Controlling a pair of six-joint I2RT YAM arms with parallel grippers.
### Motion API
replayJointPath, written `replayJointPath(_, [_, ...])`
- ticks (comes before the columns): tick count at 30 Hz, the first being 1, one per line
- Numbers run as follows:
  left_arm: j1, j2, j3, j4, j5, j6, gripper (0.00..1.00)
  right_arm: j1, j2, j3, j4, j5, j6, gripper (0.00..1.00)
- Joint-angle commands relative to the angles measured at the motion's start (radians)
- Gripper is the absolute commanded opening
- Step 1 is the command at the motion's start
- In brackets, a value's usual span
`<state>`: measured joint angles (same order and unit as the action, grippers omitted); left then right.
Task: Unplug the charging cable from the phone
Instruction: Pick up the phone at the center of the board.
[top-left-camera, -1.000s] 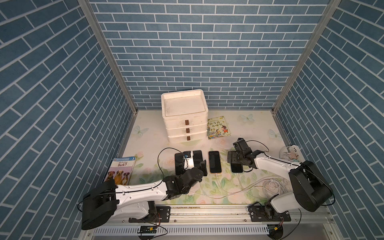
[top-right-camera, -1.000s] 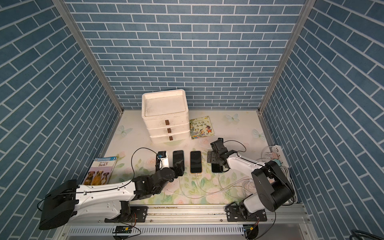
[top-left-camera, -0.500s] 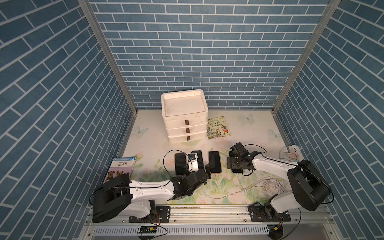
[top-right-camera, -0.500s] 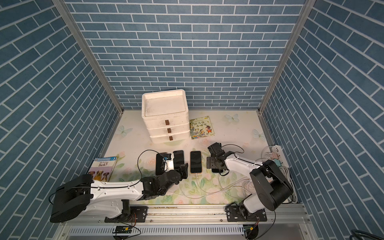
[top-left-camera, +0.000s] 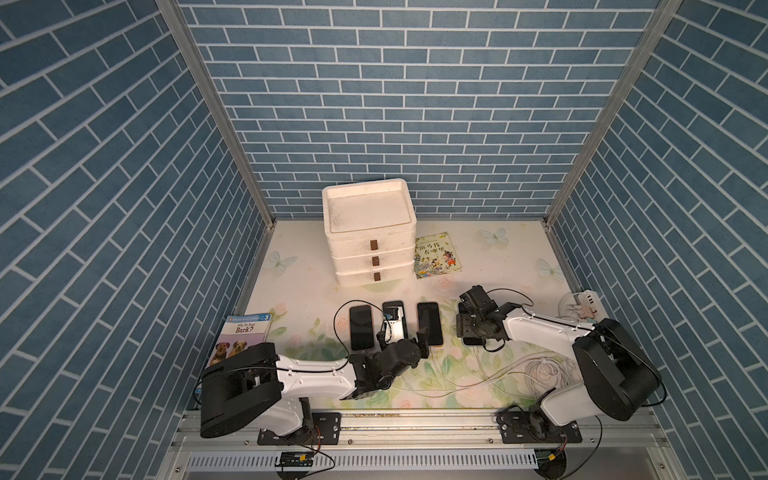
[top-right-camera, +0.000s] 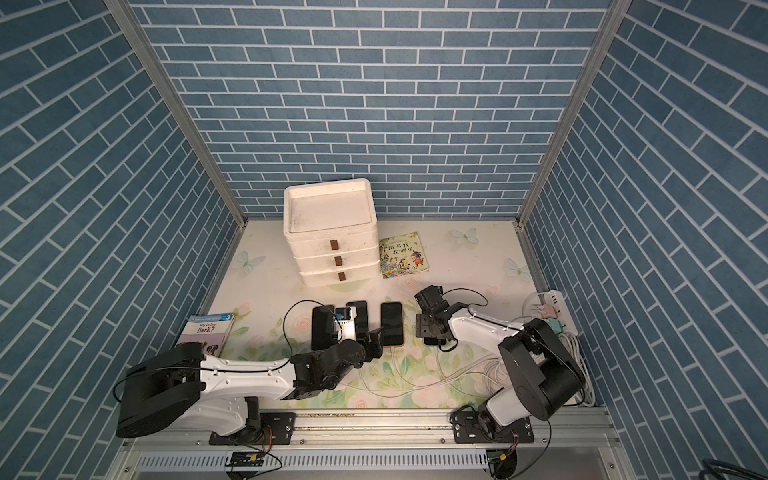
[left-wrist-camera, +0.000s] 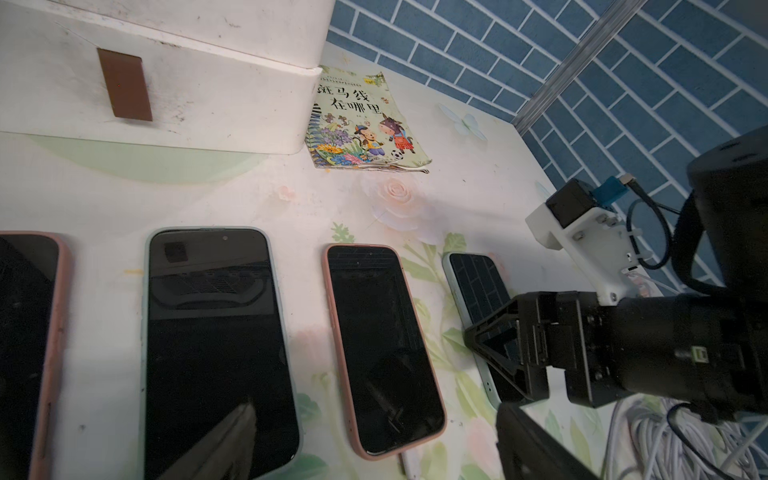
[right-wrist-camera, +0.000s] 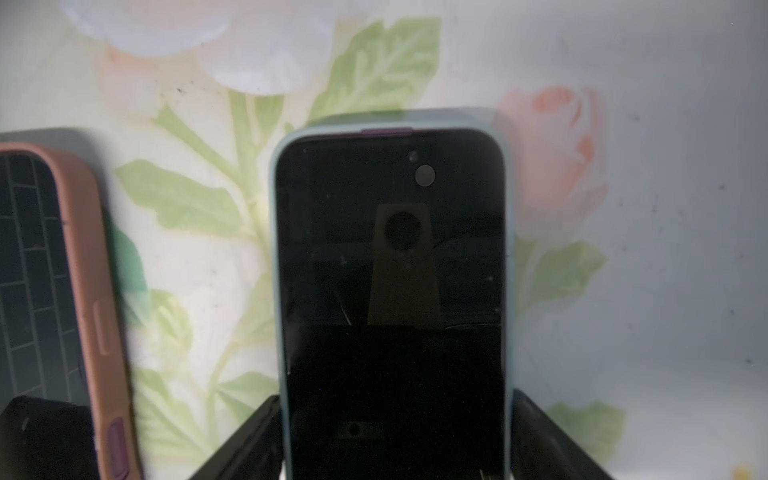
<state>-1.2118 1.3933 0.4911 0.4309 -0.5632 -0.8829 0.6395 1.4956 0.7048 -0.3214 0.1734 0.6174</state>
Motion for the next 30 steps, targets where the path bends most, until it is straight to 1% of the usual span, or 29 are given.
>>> replayJointPath(1, [-0.008, 0.024, -0.014, 0.058, 0.021, 0.020, 0.91, 0.008, 0.050, -0.015, -0.022, -0.035, 0.027, 0.73])
replayJointPath(8, [-0.010, 0.079, -0.043, 0.203, 0.063, 0.051, 0.81, 0.009, 0.037, -0.014, 0.000, -0.041, 0.023, 0.44])
replayJointPath(11, [-0.019, 0.103, -0.082, 0.339, 0.075, 0.064, 0.76, 0.015, 0.007, -0.013, 0.030, -0.045, 0.010, 0.34])
replayJointPath(13, [-0.031, 0.122, -0.091, 0.416, 0.077, 0.085, 0.70, 0.017, -0.008, -0.010, 0.040, -0.045, 0.010, 0.29])
replayJointPath(17, [-0.075, 0.173, -0.092, 0.559, 0.065, 0.144, 0.59, 0.025, -0.029, -0.009, 0.066, -0.038, 0.008, 0.25])
replayJointPath(20, [-0.098, 0.235, -0.084, 0.647, 0.075, 0.162, 0.48, 0.029, -0.048, -0.017, 0.081, -0.034, 0.007, 0.22])
replayJointPath(22, [-0.121, 0.277, -0.089, 0.715, 0.075, 0.164, 0.44, 0.033, -0.068, -0.026, 0.100, -0.031, 0.006, 0.20])
replayJointPath(24, [-0.145, 0.319, -0.090, 0.782, 0.059, 0.162, 0.43, 0.035, -0.104, -0.038, 0.113, -0.029, 0.005, 0.19])
replayJointPath(27, [-0.168, 0.384, -0.080, 0.846, 0.055, 0.154, 0.49, 0.038, -0.158, -0.050, 0.120, -0.025, 0.008, 0.18])
replayJointPath(30, [-0.181, 0.452, -0.065, 0.915, 0.086, 0.153, 0.51, 0.039, -0.208, -0.062, 0.121, -0.016, 0.005, 0.16])
